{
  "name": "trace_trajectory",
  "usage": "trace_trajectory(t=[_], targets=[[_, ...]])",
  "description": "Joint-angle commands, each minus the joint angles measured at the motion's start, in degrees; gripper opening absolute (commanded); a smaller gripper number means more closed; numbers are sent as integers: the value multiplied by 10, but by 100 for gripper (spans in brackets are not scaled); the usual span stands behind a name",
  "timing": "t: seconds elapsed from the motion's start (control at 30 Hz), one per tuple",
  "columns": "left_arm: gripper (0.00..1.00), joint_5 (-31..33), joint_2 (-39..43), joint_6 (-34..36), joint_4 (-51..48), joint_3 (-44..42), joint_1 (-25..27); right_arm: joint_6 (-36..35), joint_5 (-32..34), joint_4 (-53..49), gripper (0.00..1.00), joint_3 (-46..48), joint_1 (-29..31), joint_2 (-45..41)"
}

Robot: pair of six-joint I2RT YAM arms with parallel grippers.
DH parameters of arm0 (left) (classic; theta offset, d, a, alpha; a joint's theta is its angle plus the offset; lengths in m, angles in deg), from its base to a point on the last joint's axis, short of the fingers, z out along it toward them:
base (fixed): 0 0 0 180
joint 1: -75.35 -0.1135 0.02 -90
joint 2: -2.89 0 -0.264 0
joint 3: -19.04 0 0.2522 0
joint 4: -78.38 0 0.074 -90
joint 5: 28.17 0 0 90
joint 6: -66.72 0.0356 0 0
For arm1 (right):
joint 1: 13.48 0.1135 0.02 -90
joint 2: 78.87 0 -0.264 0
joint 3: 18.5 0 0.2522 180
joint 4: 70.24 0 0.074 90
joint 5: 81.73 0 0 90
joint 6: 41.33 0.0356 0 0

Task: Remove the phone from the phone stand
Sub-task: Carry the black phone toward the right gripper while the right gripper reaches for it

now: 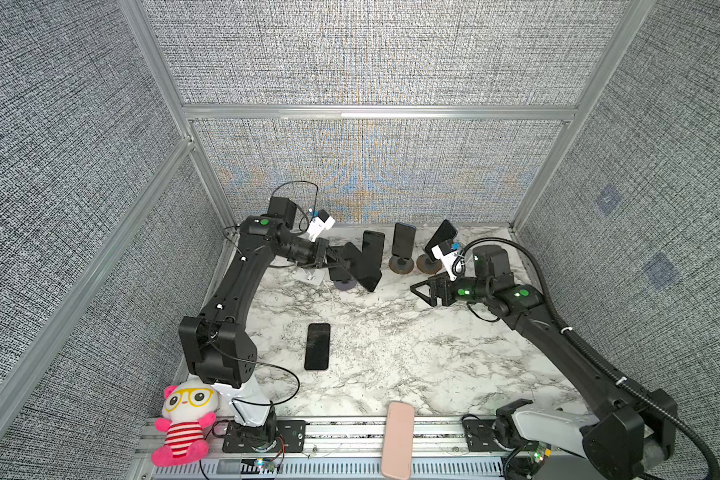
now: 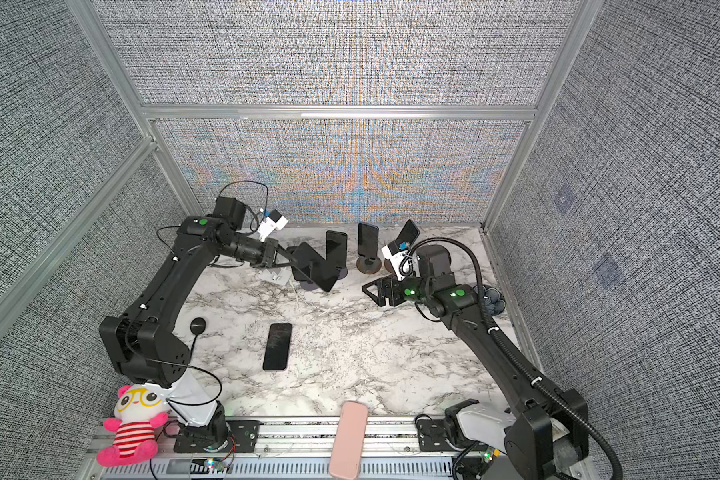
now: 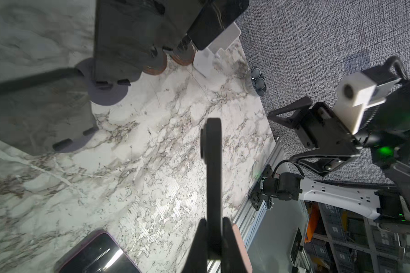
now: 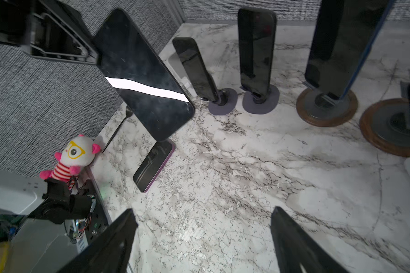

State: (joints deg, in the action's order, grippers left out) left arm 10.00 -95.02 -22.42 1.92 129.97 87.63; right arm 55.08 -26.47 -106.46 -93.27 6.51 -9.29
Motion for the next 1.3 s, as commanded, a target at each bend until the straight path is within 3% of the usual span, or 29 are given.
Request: trace_trajectory(t=[0.0, 0.17, 0.3, 0.43, 0.63, 0.73, 0.9, 1.27], targets=[[0, -39, 7, 24, 46, -42, 6, -79, -98, -59, 85, -52, 1, 23], [0, -83, 3, 26, 84, -112, 27, -148, -137, -155, 81, -147, 1, 106], [0, -87, -16, 65, 53, -109, 42, -192, -184, -239, 67, -225, 1, 194], [0, -107, -24, 84, 45, -110, 47, -254, -196, -302, 64, -285, 1, 256], [0, -112, -24, 115, 31, -110, 56, -294, -235, -320, 41, -322, 1, 314], [0, -121, -22, 124, 31, -109, 59, -326, -236, -331, 42, -335, 1, 336], [0, -140, -17, 138, 29, -110, 59, -360, -276, -331, 53, -342, 10, 359], [0, -151, -6, 151, 30, -113, 59, -408, -305, -378, 52, -359, 30, 396]])
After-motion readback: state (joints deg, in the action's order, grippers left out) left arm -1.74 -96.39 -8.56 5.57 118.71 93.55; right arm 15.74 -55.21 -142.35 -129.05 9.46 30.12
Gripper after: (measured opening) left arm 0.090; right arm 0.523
